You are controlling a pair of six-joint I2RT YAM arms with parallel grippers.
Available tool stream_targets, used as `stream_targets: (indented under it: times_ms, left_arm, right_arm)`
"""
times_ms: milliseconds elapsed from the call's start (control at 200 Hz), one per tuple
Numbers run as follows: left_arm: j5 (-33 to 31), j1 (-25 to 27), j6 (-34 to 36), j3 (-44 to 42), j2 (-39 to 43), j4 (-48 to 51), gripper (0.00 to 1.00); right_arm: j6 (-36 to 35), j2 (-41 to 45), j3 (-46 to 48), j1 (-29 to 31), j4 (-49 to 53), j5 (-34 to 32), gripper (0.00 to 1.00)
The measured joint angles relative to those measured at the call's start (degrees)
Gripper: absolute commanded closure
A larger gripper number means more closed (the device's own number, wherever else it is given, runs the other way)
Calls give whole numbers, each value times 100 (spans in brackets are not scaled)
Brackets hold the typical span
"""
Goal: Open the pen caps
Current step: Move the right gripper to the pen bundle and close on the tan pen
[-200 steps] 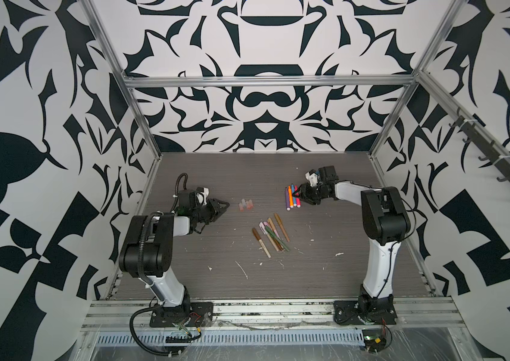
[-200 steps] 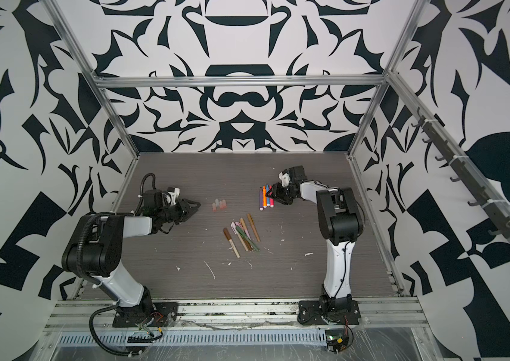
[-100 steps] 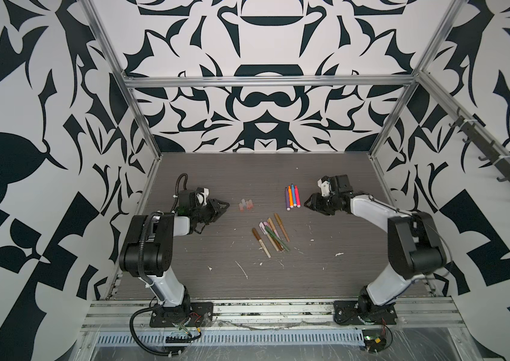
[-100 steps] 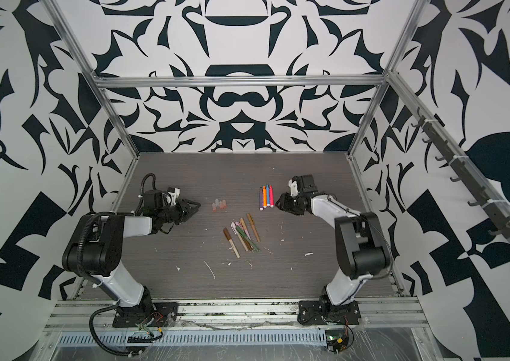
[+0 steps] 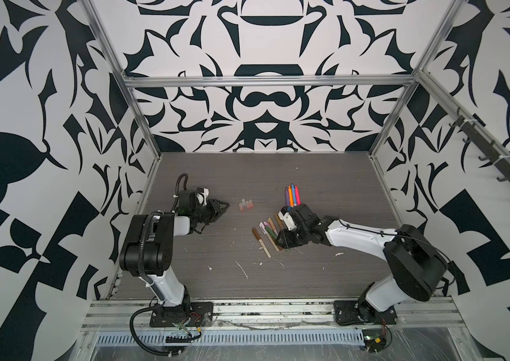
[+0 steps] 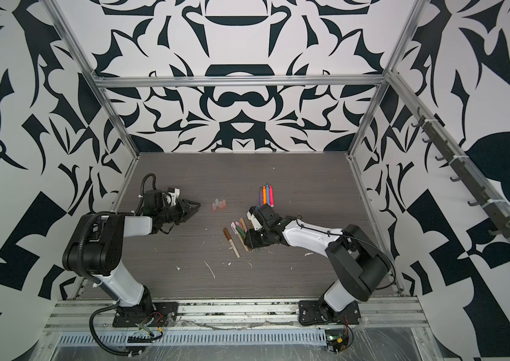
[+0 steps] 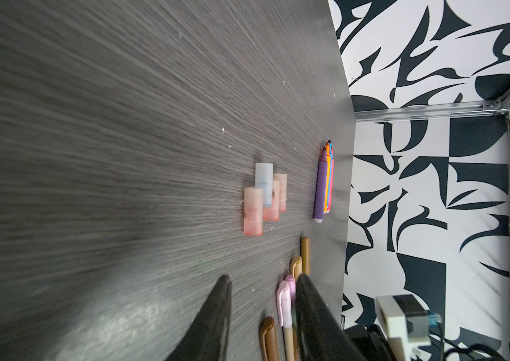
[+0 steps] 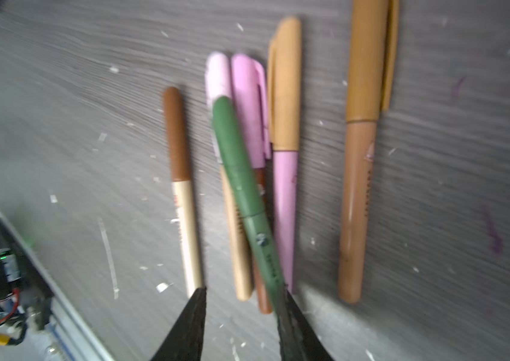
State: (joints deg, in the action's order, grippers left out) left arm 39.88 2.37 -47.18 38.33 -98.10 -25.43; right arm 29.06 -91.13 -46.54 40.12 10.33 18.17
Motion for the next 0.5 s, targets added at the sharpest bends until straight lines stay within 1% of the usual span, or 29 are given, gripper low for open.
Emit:
stream_targets:
  times_ms: [195, 500]
  left_arm:
    - [0, 0, 0, 0, 0, 2, 63]
    - [0, 0, 0, 0, 2, 0, 63]
  right_arm:
    - [101, -424, -240, 9, -83, 0, 60]
    - [166, -407, -455, 11, -74, -234, 61]
